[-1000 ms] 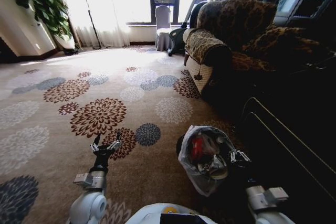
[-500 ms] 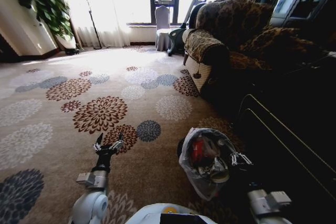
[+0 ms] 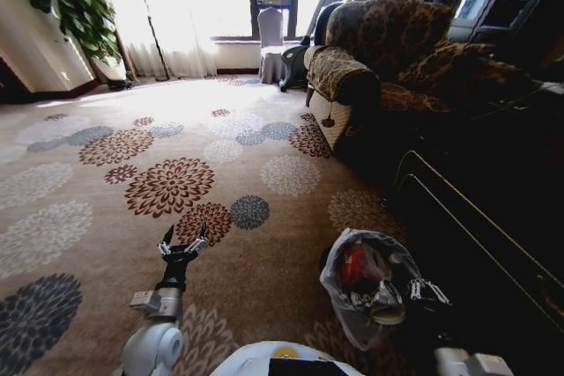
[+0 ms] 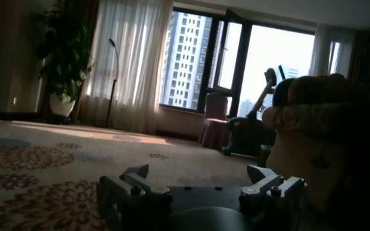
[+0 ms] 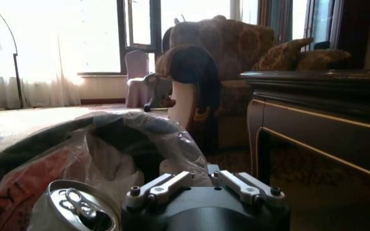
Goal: Pick up the trash from the ground and place it into the trash bin.
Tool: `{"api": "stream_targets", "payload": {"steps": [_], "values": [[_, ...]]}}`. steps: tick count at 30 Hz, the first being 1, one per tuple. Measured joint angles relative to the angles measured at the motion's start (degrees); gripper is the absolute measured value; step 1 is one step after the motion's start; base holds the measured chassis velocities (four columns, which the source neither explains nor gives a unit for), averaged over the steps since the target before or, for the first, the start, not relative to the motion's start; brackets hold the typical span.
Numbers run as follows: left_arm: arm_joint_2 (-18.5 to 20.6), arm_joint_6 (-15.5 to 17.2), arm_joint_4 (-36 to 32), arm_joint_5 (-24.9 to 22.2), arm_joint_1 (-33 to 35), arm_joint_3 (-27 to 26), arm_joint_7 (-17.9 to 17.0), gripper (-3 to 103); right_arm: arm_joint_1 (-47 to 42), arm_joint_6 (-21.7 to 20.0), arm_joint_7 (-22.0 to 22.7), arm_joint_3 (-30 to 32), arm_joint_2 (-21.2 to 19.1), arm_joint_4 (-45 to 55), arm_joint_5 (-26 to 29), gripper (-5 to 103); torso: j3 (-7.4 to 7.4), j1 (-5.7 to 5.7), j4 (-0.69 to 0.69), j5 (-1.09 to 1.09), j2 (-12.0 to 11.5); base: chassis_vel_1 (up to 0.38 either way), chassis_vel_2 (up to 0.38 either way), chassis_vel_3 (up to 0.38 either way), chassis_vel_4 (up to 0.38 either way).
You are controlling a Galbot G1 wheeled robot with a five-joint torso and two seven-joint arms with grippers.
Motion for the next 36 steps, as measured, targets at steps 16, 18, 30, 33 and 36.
{"api": "stream_targets", "payload": {"steps": [16, 18, 30, 33, 36], "values": [[0.00, -0.03, 0.00, 0.03, 0.05, -0.01, 0.04, 100, 0.10, -0.01, -0.01, -0.09, -0.17, -0.03, 0.06, 0, -0.02, -0.03, -0.01, -0.02, 0.01, 0.238, -0.209, -0.233, 0.222], [0.01, -0.03, 0.00, 0.03, 0.01, 0.00, 0.03, 100, 0.13, -0.02, -0.03, -0.12, -0.19, -0.03, 0.08, 0, 0.02, 0.01, 0.00, 0.02, 0.00, -0.021, 0.022, 0.017, -0.031], [0.01, -0.03, -0.01, 0.04, 0.01, 0.00, 0.03, 100, 0.15, -0.06, -0.01, -0.14, -0.23, -0.03, 0.10, 0, 0.01, 0.00, -0.01, 0.01, -0.01, -0.022, 0.013, 0.027, -0.017], [0.01, -0.03, -0.02, 0.04, 0.01, 0.00, 0.03, 100, 0.15, -0.06, -0.01, -0.14, -0.24, -0.03, 0.11, 0, 0.01, 0.01, -0.01, 0.01, -0.01, 0.000, 0.000, 0.000, 0.000], [0.01, -0.02, -0.03, 0.04, 0.01, 0.00, 0.03, 100, 0.15, -0.07, 0.00, -0.14, -0.24, -0.03, 0.12, 0, 0.01, 0.00, -0.02, 0.01, -0.01, 0.000, 0.000, 0.000, 0.000]]}}
